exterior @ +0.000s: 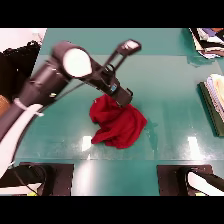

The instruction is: Fold the shirts.

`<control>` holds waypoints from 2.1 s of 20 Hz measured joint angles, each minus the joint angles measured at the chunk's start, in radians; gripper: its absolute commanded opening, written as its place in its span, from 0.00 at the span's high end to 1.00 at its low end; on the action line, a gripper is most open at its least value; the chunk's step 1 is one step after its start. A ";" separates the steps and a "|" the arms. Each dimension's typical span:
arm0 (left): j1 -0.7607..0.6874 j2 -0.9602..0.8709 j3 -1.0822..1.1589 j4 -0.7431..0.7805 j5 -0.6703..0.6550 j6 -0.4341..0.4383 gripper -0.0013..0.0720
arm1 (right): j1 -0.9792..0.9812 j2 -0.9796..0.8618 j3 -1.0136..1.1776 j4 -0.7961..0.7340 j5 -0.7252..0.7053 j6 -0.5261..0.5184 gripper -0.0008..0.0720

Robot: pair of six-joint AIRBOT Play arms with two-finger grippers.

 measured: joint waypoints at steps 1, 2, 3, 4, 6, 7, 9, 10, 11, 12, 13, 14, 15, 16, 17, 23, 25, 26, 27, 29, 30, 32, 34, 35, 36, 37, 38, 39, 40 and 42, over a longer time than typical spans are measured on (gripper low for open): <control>0.015 -0.017 0.000 0.026 -0.002 0.000 0.25 | 0.000 0.000 0.000 0.000 0.004 0.000 0.96; 0.042 -0.030 0.000 0.056 -0.006 0.000 0.25 | 0.000 0.000 0.000 0.000 0.005 0.000 0.96; 0.082 -0.040 -0.003 0.082 -0.017 -0.003 0.25 | 0.000 0.000 0.000 -0.001 0.008 0.000 0.96; 0.129 -0.048 -0.011 0.091 -0.024 -0.010 0.25 | 0.000 0.000 0.000 -0.001 0.014 0.000 0.96; 0.227 -0.056 -0.048 0.086 -0.026 -0.024 0.25 | 0.000 0.000 0.000 -0.001 0.024 0.000 0.96; 0.273 -0.059 -0.078 0.068 -0.019 -0.027 0.25 | 0.000 0.000 0.000 -0.001 0.031 0.000 0.96; 0.350 -0.062 -0.164 0.007 0.015 -0.031 0.25 | 0.000 0.000 0.000 -0.001 0.037 0.001 0.96; 0.380 -0.063 -0.217 -0.024 0.041 -0.030 0.25 | 0.000 0.000 0.000 -0.001 0.043 0.001 0.96; 0.402 -0.064 -0.268 -0.054 0.067 -0.026 0.25 | 0.000 0.000 0.000 -0.001 0.043 0.001 0.96; 0.418 -0.064 -0.319 -0.079 0.096 -0.016 0.25 | 0.000 0.000 0.000 -0.002 0.044 0.001 0.96; 0.428 -0.066 -0.368 -0.116 0.126 0.000 0.25 | 0.000 0.000 0.000 -0.001 0.046 0.001 0.96; 0.436 -0.068 -0.406 -0.151 0.157 0.019 0.25 | 0.000 0.000 0.000 -0.001 0.048 0.001 0.96; 0.442 -0.073 -0.435 -0.190 0.184 0.039 0.25 | 0.000 0.000 0.000 -0.002 0.048 0.001 0.96; 0.447 -0.079 -0.456 -0.226 0.214 0.060 0.25 | 0.000 0.000 0.000 -0.002 0.049 0.001 0.96; 0.449 -0.087 -0.470 -0.262 0.238 0.079 0.25 | 0.000 0.000 0.000 -0.002 0.051 0.001 0.96; 0.414 -0.127 -0.501 -0.367 0.362 0.142 0.94 | -0.001 -0.026 -0.007 -0.008 0.138 0.008 0.96; 0.412 -0.131 -0.487 -0.377 0.385 0.146 0.94 | -0.002 -0.039 -0.050 -0.009 0.176 0.018 0.96; 0.416 -0.132 -0.470 -0.380 0.387 0.147 0.94 | -0.002 -0.043 -0.089 -0.009 0.189 0.023 0.96; 0.424 -0.133 -0.448 -0.381 0.381 0.148 0.94 | -0.002 -0.046 -0.136 -0.009 0.199 0.026 0.96; 0.452 -0.130 -0.391 -0.377 0.357 0.150 0.94 | 0.000 -0.050 -0.261 -0.010 0.210 0.032 0.55; 0.468 -0.126 -0.360 -0.376 0.342 0.150 0.94 | 0.006 -0.051 -0.341 -0.010 0.210 0.034 0.31; 0.495 -0.118 -0.310 -0.371 0.321 0.151 0.94 | 0.026 -0.052 -0.512 0.005 0.192 0.047 0.29; 0.510 -0.114 -0.279 -0.365 0.309 0.151 0.94 | 0.057 -0.054 -0.690 0.067 0.136 0.056 0.30; 0.513 -0.114 -0.269 -0.364 0.304 0.152 0.94 | 0.079 -0.054 -0.775 0.114 0.093 0.057 0.30; 0.515 -0.113 -0.263 -0.362 0.301 0.153 0.94 | 0.103 -0.054 -0.845 0.161 0.050 0.055 0.30; 0.518 -0.113 -0.258 -0.360 0.298 0.153 0.94 | 0.132 -0.054 -0.906 0.211 0.005 0.046 0.30; 0.521 -0.113 -0.254 -0.355 0.298 0.153 0.94 | 0.167 -0.054 -0.959 0.264 -0.043 0.034 0.30; 0.522 -0.112 -0.251 -0.352 0.298 0.153 0.94 | 0.205 -0.053 -1.001 0.311 -0.085 0.027 0.30; 0.522 -0.112 -0.249 -0.349 0.297 0.153 0.94 | 0.241 -0.054 -1.029 0.341 -0.127 0.019 0.31; 0.523 -0.112 -0.247 -0.346 0.295 0.153 0.94 | 0.311 -0.058 -1.066 0.388 -0.199 0.010 0.38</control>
